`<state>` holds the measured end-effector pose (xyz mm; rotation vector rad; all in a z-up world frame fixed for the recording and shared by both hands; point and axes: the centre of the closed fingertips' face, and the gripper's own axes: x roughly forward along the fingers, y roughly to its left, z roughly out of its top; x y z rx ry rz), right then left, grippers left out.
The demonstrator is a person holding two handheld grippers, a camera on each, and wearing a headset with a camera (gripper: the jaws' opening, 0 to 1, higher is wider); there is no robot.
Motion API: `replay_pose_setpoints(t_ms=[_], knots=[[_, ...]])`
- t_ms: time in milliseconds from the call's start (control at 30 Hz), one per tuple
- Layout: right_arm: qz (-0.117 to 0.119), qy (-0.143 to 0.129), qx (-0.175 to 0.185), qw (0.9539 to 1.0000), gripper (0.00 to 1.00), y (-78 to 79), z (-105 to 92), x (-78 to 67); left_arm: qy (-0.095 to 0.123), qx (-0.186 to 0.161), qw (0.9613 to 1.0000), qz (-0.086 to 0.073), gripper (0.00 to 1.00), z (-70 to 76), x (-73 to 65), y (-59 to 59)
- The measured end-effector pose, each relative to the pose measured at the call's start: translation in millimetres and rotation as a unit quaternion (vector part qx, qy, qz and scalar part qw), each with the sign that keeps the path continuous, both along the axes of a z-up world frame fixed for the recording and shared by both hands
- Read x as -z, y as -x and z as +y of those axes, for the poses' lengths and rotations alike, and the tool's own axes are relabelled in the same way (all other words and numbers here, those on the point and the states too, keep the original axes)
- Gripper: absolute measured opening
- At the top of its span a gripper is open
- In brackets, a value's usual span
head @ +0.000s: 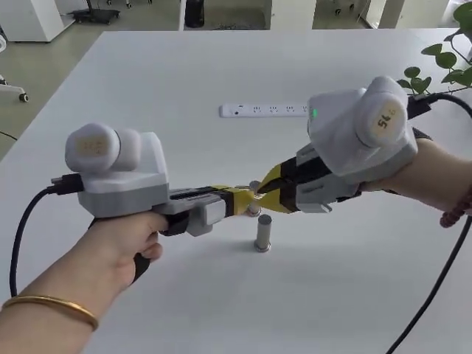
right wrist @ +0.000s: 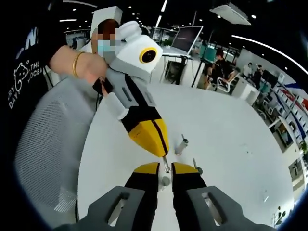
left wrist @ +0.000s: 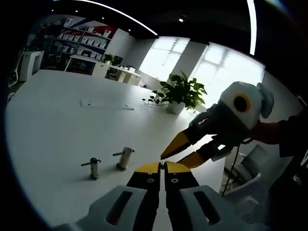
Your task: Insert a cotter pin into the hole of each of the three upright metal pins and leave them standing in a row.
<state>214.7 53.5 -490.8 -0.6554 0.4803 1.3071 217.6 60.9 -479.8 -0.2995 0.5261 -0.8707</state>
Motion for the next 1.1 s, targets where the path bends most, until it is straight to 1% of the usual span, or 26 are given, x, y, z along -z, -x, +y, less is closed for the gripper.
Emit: replay_pose_setpoints(t_ms=[67, 100, 133, 233, 267, 333, 400, 433, 467, 500, 533, 600, 667, 700, 767, 833, 867, 933, 1000, 1067, 1100], knots=[[0.011, -0.009, 0.011, 0.9998, 0.04, -4.0, -3.1, 0.7, -0.006, 0.004, 1.0000, -0.003, 0.00, 1.2, 1.6, 1.2], [0.018, -0.013, 0.013, 0.9997, 0.04, -2.0, -3.2, -0.1, -0.007, 0.006, 1.0000, -0.004, 0.00, 1.9, 2.4, 2.5], [0.033, -0.018, 0.018, 0.9991, 0.04, 0.1, -5.1, 0.2, -0.005, 0.007, 0.9999, -0.005, 0.00, 2.8, 3.0, 3.6], [0.054, -0.022, 0.026, 0.9980, 0.07, 2.8, -9.1, 1.2, -0.005, 0.011, 0.9999, -0.009, 0.00, 4.7, 4.4, 5.4], [0.065, -0.025, 0.028, 0.9972, 0.07, 5.6, -9.9, 1.6, -0.006, 0.012, 0.9999, -0.010, 0.00, 5.2, 4.9, 5.9], [0.091, -0.034, 0.037, 0.9946, 0.08, 10.4, -11.2, 2.1, -0.008, 0.018, 0.9997, -0.015, 0.00, 6.1, 5.8, 7.9], [0.108, -0.042, 0.040, 0.9924, 0.09, 13.4, -12.1, 2.0, -0.014, 0.028, 0.9993, -0.022, 0.00, 6.5, 6.5, 10.6], [0.121, -0.051, 0.046, 0.9903, 0.10, 15.2, -12.0, 1.4, -0.017, 0.035, 0.9988, -0.028, 0.00, 6.5, 6.7, 12.6], [0.127, -0.055, 0.047, 0.9893, 0.10, 15.9, -12.4, 1.2, -0.020, 0.039, 0.9985, -0.031, 0.00, 6.6, 7.1, 13.8], [0.141, -0.060, 0.045, 0.9872, 0.10, 19.1, -12.5, 1.4, -0.023, 0.044, 0.9981, -0.036, 0.00, 6.6, 7.2, 14.8], [0.147, -0.064, 0.045, 0.9861, 0.10, 20.0, -12.6, 1.4, -0.028, 0.051, 0.9974, -0.042, 0.00, 6.5, 7.6, 16.6], [0.150, -0.071, 0.038, 0.9855, 0.10, 22.7, -12.2, 1.1, -0.027, 0.062, 0.9965, -0.048, 0.00, 5.4, 7.4, 19.5], [0.157, -0.071, 0.036, 0.9844, 0.11, 26.4, -12.5, 2.9, -0.021, 0.076, 0.9953, -0.056, 0.00, 3.6, 6.4, 23.5], [0.163, -0.070, 0.029, 0.9837, 0.11, 29.8, -12.0, 4.4, -0.020, 0.080, 0.9948, -0.061, 0.00, 3.3, 6.0, 24.5], [0.165, -0.069, 0.026, 0.9836, 0.12, 32.3, -12.3, 6.7, -0.018, 0.089, 0.9937, -0.067, 0.00, 2.3, 5.6, 27.3], [0.169, -0.066, 0.018, 0.9833, 0.13, 37.1, -12.7, 8.7, -0.017, 0.103, 0.9915, -0.077, 0.00, 0.3, 4.2, 31.9], [0.172, -0.068, 0.011, 0.9826, 0.13, 40.7, -12.2, 8.8, -0.017, 0.113, 0.9899, -0.083, 0.00, -1.1, 3.6, 34.7], [0.181, -0.070, -0.001, 0.9809, 0.13, 46.7, -10.7, 8.7, -0.018, 0.128, 0.9875, -0.091, 0.00, -3.4, 3.2, 39.3], [0.185, -0.067, -0.015, 0.9802, 0.13, 52.7, -10.0, 9.7, -0.021, 0.140, 0.9853, -0.095, 0.00, -5.2, 4.4, 43.5], [0.184, -0.062, -0.029, 0.9806, 0.11, 57.5, -10.2, 11.2, -0.011, 0.149, 0.9846, -0.090, 0.00, -7.6, 4.1, 47.9], [0.182, -0.060, -0.032, 0.9808, 0.11, 58.3, -10.0, 12.0, -0.007, 0.154, 0.9838, -0.092, 0.00, -8.5, 3.8, 49.7]])
